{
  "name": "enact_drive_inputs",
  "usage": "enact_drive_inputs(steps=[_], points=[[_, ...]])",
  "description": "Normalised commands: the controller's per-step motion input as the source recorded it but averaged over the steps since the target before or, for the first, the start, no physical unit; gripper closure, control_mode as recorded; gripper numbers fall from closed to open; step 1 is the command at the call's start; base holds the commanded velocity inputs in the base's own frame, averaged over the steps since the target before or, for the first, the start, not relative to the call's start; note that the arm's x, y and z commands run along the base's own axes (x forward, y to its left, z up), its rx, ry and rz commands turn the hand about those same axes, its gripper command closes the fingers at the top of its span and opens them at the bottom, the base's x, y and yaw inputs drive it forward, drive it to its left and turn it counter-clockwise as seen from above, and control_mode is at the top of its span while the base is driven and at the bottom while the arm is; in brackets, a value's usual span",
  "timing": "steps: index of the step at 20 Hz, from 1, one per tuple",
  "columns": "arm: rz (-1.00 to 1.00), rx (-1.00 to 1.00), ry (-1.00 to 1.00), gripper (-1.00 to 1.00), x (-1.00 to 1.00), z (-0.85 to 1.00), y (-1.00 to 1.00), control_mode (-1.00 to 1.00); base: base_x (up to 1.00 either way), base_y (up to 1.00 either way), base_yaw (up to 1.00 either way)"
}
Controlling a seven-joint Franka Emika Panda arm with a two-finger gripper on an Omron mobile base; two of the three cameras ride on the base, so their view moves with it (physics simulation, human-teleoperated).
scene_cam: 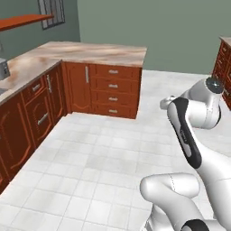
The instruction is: Retrieve the sausage and cheese from the fridge and place them on the cutting board on the counter.
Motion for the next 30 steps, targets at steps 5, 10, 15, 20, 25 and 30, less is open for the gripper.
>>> enact_drive_inputs(steps=[5,10,15,20,25,30], points=[[0.00,0.00,0.00,1.00,0.00,0.00,0.00,1.00,0.20,-0.03,0.48],[0.00,0.00,0.00,1.00,0.00,0.00,0.00,1.00,0.38,-0.14,0.18],[0.00,0.00,0.00,1.00,0.00,0.00,0.00,1.00,0.44,-0.18,0.14],[0.00,0.00,0.00,1.00,0.00,0.00,0.00,1.00,0.51,-0.18,0.10],[0.00,0.00,0.00,1.00,0.00,0.00,0.00,1.00,0.57,-0.13,0.06],[0.00,0.00,0.00,1.00,0.00,0.00,0.00,1.00,0.65,-0.09,0.06]])
